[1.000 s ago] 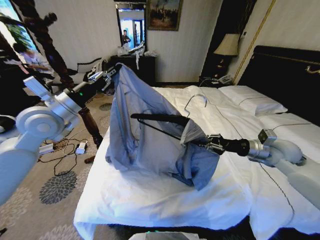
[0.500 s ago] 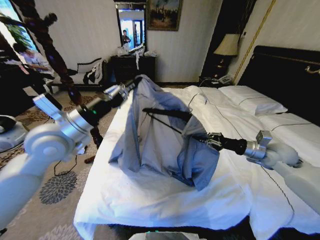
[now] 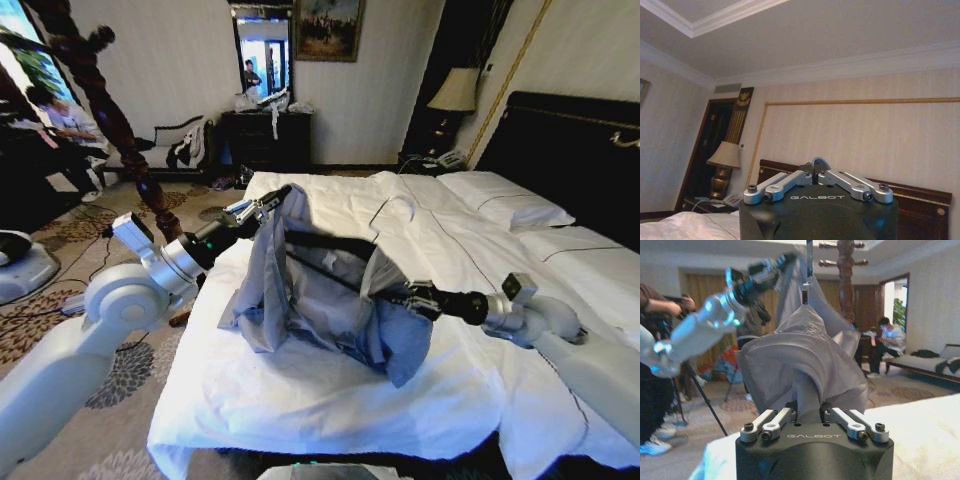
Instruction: Pick up the clothes from the bed and hang them on the clothes hanger.
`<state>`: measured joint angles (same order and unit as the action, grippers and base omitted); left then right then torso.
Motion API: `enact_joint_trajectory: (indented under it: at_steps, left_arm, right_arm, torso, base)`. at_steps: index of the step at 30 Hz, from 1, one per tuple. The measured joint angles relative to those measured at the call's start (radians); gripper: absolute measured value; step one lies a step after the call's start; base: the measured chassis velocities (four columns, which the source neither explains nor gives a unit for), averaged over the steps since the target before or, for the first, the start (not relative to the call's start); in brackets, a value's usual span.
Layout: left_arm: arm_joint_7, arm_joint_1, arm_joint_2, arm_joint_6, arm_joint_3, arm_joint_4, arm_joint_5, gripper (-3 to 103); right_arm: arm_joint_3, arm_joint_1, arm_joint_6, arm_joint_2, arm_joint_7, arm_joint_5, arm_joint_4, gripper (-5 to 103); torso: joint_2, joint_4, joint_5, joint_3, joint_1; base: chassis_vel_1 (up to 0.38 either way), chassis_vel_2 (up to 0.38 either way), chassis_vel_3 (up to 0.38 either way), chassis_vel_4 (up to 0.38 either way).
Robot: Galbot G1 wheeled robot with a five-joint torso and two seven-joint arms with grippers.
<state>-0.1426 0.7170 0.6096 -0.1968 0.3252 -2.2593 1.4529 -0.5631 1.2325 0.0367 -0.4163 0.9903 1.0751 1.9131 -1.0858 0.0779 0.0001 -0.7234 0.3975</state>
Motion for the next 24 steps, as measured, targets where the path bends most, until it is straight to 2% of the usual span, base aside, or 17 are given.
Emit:
enact_joint_trajectory:
  at_steps: [11, 17, 24]
  left_arm:
    - [-0.048, 0.073, -0.018, -0.009, -0.042, -0.068, -0.033, 0]
    - [-0.066, 0.099, -0.015, -0.012, -0.105, -0.089, -0.075, 0]
    - [-0.07, 0.133, -0.011, -0.02, -0.14, -0.136, -0.102, 0]
  right_arm:
    - [0.026, -0.011, 0.0, -0.014, -0.019, -0.022, -0.004, 17]
    - [0.027, -0.011, 0.0, -0.013, -0.008, -0.007, 0.003, 17]
    - [0.018, -0.006, 0.0, -0.017, -0.058, -0.009, 0.004, 17]
  torso:
    - [0.0, -0.0001, 0.0, 0.0, 0.0]
    - [0.0, -0.0001, -0.0001, 0.0, 0.0]
    - [0.0, -0.0001, -0.0001, 0.0, 0.0]
  base:
    - [0.0, 0.0, 0.0, 0.0]
    - [0.0, 0.0, 0.0, 0.0]
    - [0.0, 0.0, 0.0, 0.0]
